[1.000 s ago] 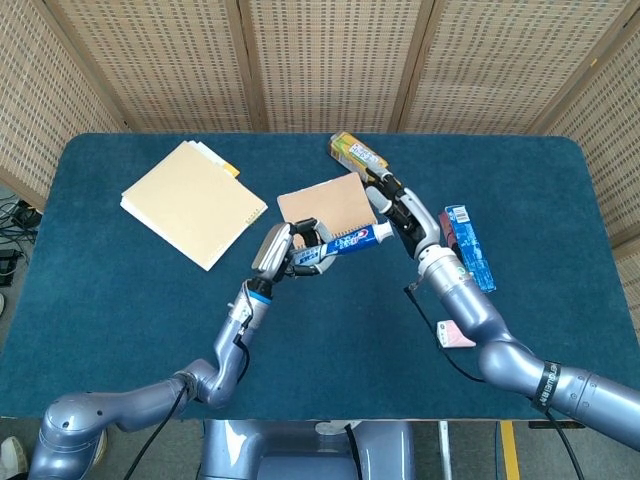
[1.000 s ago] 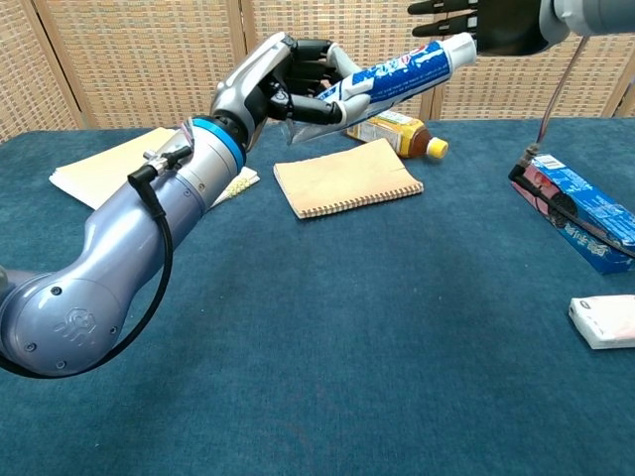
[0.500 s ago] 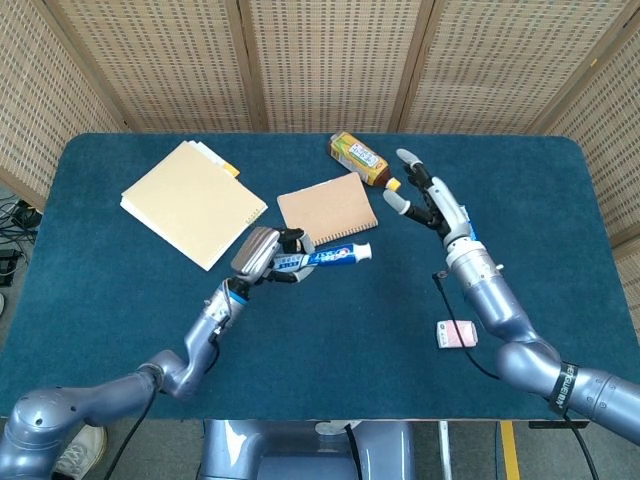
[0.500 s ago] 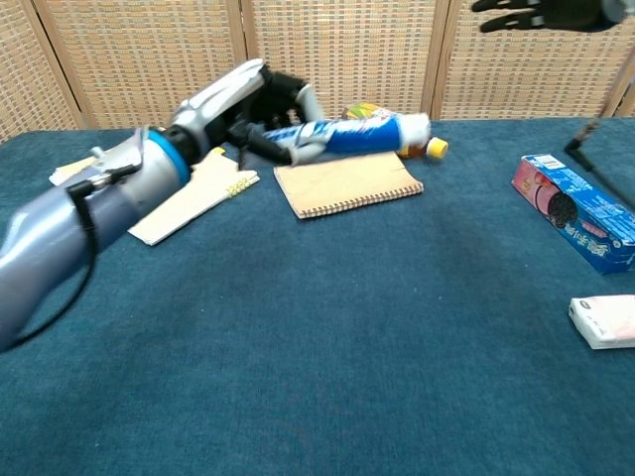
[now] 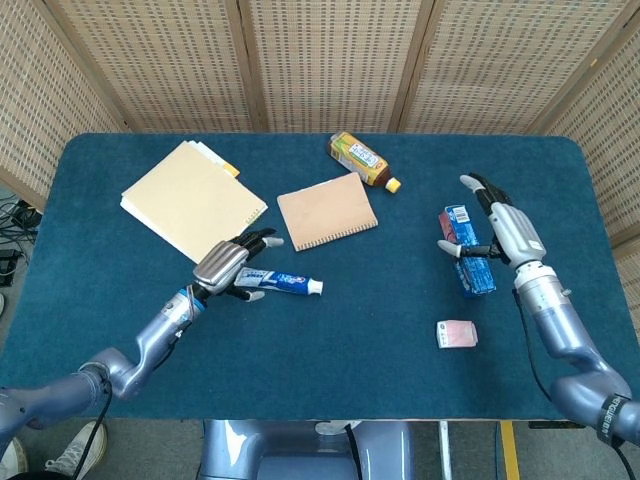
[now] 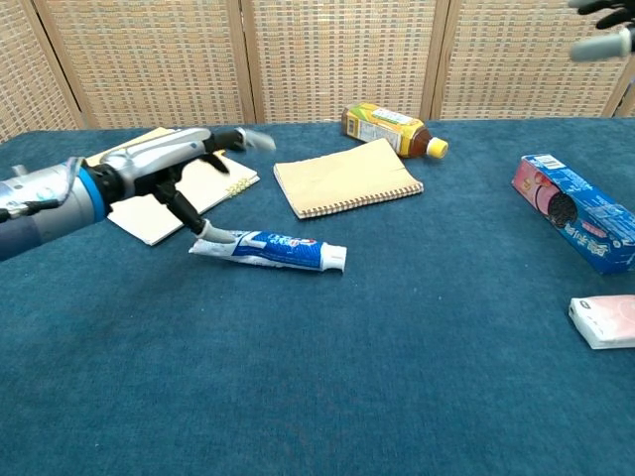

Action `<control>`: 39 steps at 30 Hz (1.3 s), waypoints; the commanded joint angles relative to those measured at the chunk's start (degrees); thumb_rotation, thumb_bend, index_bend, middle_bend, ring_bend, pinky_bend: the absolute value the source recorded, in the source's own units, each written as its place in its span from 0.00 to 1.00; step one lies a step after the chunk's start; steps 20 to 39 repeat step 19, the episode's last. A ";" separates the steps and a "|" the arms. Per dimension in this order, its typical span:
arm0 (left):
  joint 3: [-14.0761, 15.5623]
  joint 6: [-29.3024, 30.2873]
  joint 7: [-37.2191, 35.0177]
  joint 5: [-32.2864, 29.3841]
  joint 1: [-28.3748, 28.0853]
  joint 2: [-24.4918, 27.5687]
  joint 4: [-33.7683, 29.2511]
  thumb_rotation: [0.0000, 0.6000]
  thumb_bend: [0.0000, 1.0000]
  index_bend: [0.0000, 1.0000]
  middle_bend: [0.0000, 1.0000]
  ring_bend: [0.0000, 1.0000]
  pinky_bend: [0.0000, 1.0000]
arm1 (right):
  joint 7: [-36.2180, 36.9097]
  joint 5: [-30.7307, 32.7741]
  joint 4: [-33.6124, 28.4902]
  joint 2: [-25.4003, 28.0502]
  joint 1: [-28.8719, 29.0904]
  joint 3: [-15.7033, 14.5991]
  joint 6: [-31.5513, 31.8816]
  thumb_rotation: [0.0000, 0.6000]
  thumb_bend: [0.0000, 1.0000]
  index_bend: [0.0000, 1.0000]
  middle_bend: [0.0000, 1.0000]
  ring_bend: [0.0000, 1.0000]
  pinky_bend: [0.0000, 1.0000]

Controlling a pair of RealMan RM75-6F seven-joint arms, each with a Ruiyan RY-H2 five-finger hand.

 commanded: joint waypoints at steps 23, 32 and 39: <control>-1.08 24.06 37.64 -15.03 21.41 27.25 -32.85 1.00 0.00 0.00 0.00 0.00 0.00 | -15.21 -16.04 8.09 2.88 -16.92 -10.88 26.86 1.00 0.00 0.00 0.00 0.00 0.00; -1.08 24.06 37.64 -15.03 21.41 27.25 -32.85 1.00 0.00 0.00 0.00 0.00 0.00 | -15.21 -16.04 8.09 2.88 -16.92 -10.88 26.86 1.00 0.00 0.00 0.00 0.00 0.00; -1.08 24.06 37.64 -15.03 21.41 27.25 -32.85 1.00 0.00 0.00 0.00 0.00 0.00 | -15.21 -16.04 8.09 2.88 -16.92 -10.88 26.86 1.00 0.00 0.00 0.00 0.00 0.00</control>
